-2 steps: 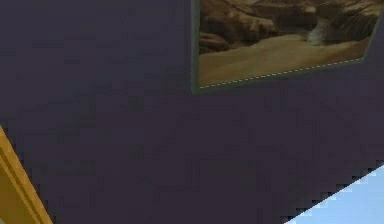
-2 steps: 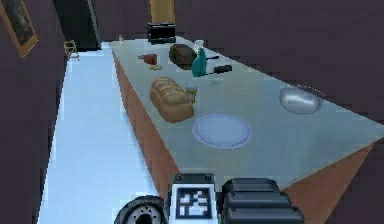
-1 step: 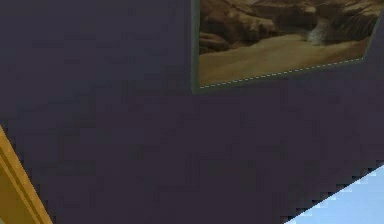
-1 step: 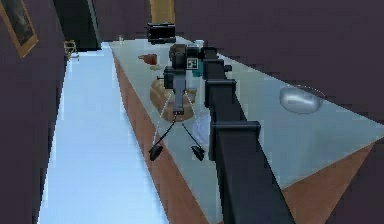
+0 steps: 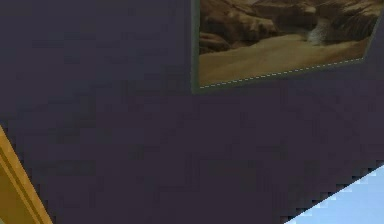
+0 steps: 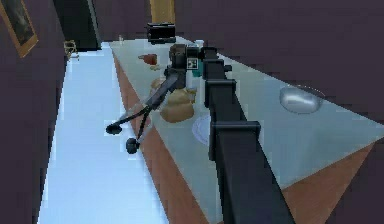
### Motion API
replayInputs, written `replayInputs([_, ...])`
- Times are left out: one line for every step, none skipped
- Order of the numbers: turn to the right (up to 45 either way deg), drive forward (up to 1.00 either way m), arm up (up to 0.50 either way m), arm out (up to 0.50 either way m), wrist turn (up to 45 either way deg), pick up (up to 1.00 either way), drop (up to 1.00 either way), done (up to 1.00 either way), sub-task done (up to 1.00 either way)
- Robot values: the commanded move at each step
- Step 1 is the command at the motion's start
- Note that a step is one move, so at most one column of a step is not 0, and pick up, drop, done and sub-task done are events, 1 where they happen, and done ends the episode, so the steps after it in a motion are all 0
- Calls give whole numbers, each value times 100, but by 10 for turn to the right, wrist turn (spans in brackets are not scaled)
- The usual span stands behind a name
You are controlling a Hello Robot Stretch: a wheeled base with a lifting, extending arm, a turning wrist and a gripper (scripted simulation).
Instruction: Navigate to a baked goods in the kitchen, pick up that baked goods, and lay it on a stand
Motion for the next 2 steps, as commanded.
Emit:
replayInputs([0, 0, 0, 0, 450, 0, 0, 0, 0])
replayInputs([0, 0, 0, 0, 450, 0, 0, 0, 0])
